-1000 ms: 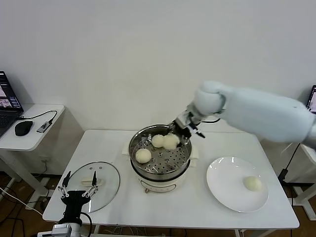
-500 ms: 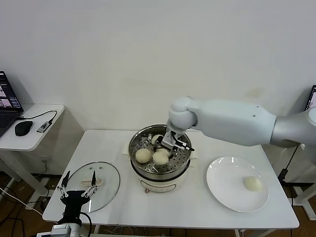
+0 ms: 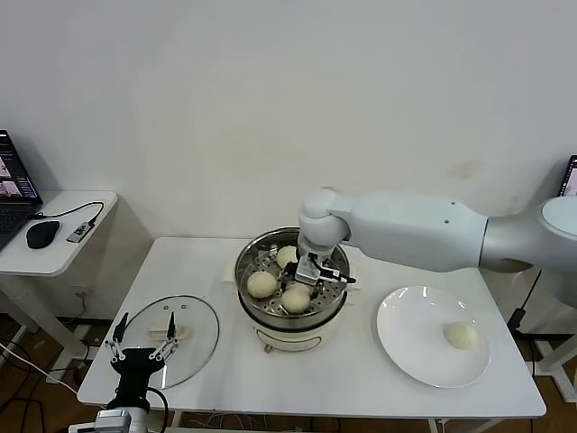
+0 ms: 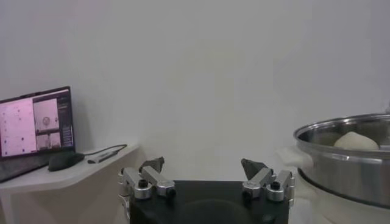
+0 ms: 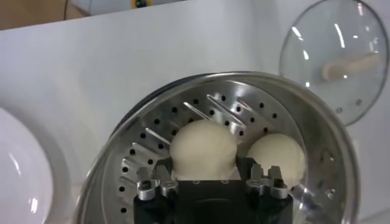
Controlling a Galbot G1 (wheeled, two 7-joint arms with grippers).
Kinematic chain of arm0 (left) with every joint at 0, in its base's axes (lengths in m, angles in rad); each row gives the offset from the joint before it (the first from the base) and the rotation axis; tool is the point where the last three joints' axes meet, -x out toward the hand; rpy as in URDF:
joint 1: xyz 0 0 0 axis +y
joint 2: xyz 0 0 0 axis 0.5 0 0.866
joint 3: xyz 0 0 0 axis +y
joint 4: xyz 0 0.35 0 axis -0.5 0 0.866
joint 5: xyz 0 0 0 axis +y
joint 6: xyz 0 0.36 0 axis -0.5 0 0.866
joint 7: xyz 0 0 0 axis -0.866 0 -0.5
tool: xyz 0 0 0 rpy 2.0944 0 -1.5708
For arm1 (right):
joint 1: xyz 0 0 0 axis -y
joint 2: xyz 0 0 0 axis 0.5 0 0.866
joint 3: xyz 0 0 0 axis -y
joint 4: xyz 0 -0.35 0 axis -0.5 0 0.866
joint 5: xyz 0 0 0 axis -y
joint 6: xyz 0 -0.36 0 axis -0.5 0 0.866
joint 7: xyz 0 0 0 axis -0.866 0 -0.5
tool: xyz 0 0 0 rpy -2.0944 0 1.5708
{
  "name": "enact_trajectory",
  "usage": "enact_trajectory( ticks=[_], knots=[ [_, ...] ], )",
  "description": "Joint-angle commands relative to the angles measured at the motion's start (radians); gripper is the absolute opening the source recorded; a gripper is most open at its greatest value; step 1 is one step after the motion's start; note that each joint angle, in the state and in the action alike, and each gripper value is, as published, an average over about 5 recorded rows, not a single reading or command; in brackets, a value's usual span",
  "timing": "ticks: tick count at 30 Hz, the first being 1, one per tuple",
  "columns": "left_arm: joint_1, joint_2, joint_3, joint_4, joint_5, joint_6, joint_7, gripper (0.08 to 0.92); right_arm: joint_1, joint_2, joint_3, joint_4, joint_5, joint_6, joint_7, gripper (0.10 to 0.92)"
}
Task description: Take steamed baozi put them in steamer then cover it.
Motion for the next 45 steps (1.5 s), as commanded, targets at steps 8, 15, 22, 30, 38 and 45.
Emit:
enact_trajectory(
  ticks=[8,15,22,30,38,45],
  knots=[
    [0.002,0.001,-0.001,0.000,0.001,-0.001,0.000,0.823,0.003,-0.007,0.005,0.002,-0.007,0.023,0.006,0.742],
    [0.004,0.005,-0.005,-0.007,0.001,-0.001,0.000,0.823,0.075,-0.089,0.058,0.042,0.056,-0.071,-0.015,0.821],
    [0.002,0.013,-0.007,-0.010,0.004,-0.001,0.001,0.823,0.128,-0.275,0.111,0.081,0.097,-0.390,-0.041,0.823],
    [-0.004,0.024,0.004,-0.006,0.005,-0.003,0.002,0.823,0.103,-0.545,0.140,0.190,0.180,-0.688,-0.020,0.823],
    [-0.013,0.030,0.027,-0.002,0.012,-0.004,0.001,0.823,-0.157,-0.759,0.318,0.221,0.053,-0.682,-0.003,0.823],
    [-0.010,0.039,0.036,-0.006,0.022,-0.003,0.001,0.823,-0.480,-0.833,0.562,0.185,-0.034,-0.649,0.006,0.823]
  ],
)
